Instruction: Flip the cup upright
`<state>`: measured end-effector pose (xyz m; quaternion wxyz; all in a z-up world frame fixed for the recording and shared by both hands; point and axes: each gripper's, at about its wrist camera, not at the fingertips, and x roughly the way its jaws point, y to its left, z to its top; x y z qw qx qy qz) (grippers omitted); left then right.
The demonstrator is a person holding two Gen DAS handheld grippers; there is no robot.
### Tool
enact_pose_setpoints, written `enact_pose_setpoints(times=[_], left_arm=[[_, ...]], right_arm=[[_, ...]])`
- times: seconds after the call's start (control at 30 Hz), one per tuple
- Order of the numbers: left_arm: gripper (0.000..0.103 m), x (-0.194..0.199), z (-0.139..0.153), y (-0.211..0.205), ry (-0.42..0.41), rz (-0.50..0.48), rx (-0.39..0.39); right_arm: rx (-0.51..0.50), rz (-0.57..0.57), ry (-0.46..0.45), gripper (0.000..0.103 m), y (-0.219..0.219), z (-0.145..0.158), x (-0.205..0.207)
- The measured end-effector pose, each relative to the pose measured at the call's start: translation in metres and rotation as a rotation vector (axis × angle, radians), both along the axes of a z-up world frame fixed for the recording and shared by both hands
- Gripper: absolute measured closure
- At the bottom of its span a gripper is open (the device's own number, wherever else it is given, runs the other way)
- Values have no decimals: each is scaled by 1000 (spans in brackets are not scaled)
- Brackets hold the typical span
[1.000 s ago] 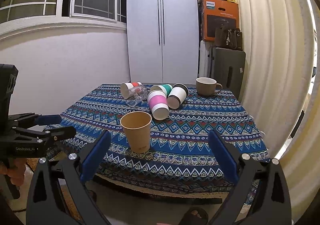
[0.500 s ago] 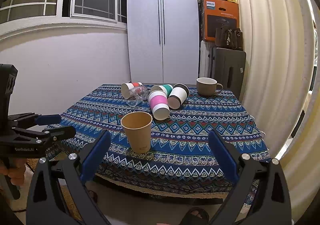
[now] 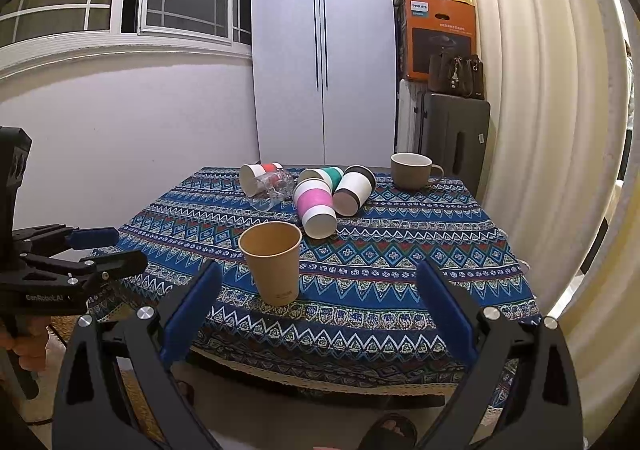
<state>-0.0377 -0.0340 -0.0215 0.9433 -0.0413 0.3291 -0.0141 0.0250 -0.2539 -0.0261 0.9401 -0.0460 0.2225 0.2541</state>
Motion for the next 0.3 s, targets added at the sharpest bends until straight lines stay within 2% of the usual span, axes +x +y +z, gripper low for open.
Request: enact_pose_setpoints(times=[0.3], left_arm=[[28,-2,1,1,-10,2,-1]], right_arm=[[-1,1,-5,7,0,0,0]])
